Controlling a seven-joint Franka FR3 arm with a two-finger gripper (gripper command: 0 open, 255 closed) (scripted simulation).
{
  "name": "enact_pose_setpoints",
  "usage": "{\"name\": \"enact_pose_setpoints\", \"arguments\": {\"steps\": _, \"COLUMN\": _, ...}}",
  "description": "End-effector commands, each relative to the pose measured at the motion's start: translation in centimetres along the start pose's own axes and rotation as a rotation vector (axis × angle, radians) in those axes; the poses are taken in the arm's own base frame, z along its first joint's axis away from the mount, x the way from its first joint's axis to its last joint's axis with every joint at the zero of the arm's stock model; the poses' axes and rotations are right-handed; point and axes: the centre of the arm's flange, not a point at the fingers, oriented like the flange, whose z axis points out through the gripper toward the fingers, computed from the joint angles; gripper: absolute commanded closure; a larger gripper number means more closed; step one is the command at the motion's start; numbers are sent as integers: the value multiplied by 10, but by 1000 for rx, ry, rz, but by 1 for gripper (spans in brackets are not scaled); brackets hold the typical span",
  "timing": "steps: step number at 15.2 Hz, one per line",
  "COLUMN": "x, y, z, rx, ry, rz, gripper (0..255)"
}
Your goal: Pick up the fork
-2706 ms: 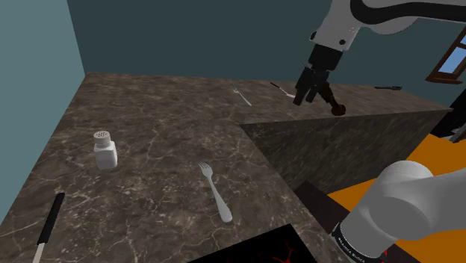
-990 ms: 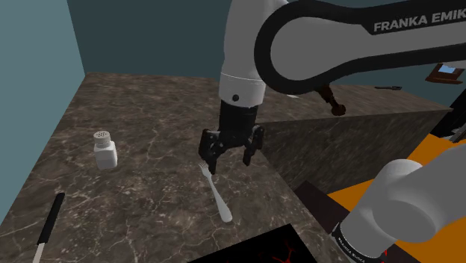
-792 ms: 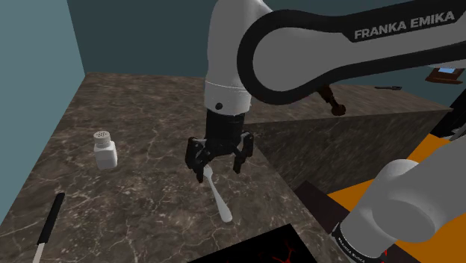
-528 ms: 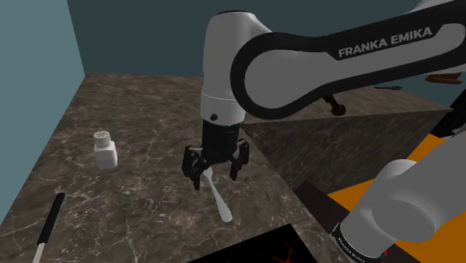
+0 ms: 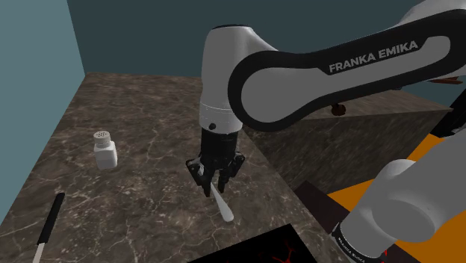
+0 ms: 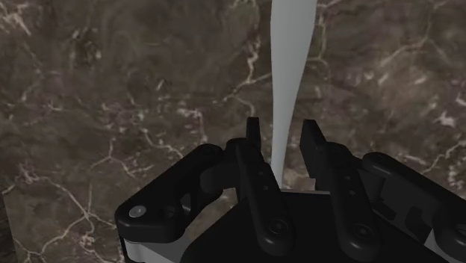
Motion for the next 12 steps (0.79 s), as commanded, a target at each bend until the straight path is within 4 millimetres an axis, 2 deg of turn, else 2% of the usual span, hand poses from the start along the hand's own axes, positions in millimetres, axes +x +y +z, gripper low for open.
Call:
{"name": "enact_pose_setpoints", "arguments": {"steps": 1, "x": 0, "y": 0, "z": 0, "rx": 0, "ry": 0, "rz": 0, "gripper": 255}}
{"name": "enact_pose_setpoints", "arguments": {"steps": 6, "x": 0, "y": 0, "z": 1, "rx": 0, "ry": 0, "rz": 0, "gripper": 255}}
{"name": "enact_pose_setpoints", "arguments": {"steps": 12, "x": -5, "y": 0, "z": -30, "rx": 0, "ry": 0, "rz": 0, "gripper": 255}}
